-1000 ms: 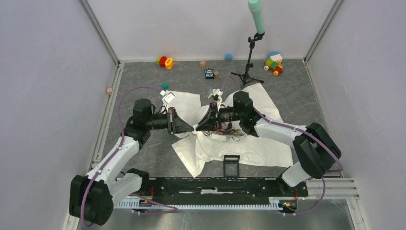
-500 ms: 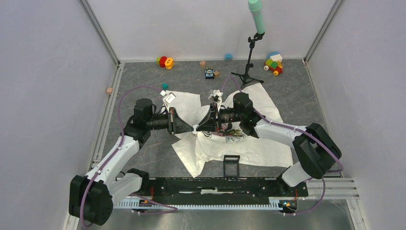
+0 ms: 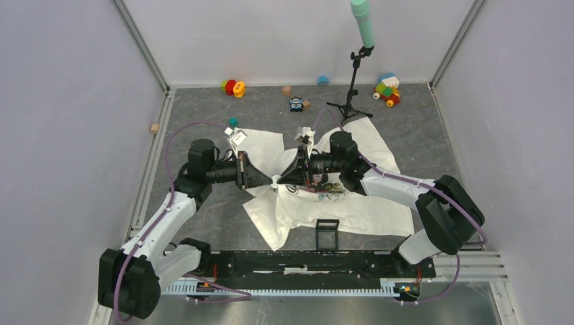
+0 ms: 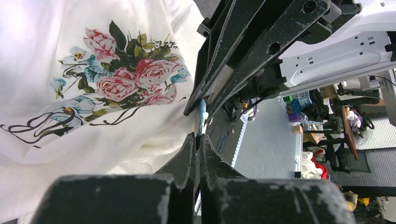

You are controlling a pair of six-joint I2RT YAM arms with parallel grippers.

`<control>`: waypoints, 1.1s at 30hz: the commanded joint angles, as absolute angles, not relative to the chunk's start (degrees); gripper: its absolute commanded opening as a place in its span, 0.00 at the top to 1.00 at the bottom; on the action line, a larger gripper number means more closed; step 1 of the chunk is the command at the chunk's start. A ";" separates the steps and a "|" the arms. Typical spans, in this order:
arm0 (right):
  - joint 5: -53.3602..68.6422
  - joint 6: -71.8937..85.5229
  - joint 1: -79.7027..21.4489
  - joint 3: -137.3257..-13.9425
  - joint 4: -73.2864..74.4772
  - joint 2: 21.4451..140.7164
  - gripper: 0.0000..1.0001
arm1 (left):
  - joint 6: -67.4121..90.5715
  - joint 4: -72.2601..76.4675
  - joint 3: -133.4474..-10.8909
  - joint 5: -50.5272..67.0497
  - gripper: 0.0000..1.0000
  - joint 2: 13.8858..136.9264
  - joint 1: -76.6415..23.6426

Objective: Pin the brooch onto the clothing

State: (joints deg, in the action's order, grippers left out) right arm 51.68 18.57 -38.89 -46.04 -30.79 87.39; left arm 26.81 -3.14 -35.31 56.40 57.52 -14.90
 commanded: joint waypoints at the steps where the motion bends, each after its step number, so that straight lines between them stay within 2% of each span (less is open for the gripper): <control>1: 44.23 13.12 -36.94 -45.22 -23.68 85.58 0.84 | 26.21 -3.31 -37.84 58.05 0.98 55.25 -13.18; 8: 41.31 12.01 -36.96 -45.62 -22.00 85.35 0.84 | 27.07 -2.12 -37.49 58.54 0.98 55.18 -13.18; 12: 44.19 12.76 -37.00 -45.23 -23.97 85.19 0.83 | 27.17 -2.33 -37.37 57.97 0.98 55.27 -13.18; 20: 52.95 10.62 -36.96 -42.63 -27.97 81.19 0.50 | 26.72 -1.64 -37.53 59.57 0.98 54.97 -13.11; 28: 60.41 15.91 -36.82 -41.19 -38.66 78.32 0.27 | 28.16 1.95 -36.65 63.98 0.98 54.72 -13.18; 33: 60.68 15.71 -36.80 -41.13 -39.59 78.30 0.21 | 31.47 7.04 -35.22 66.42 0.98 54.08 -13.36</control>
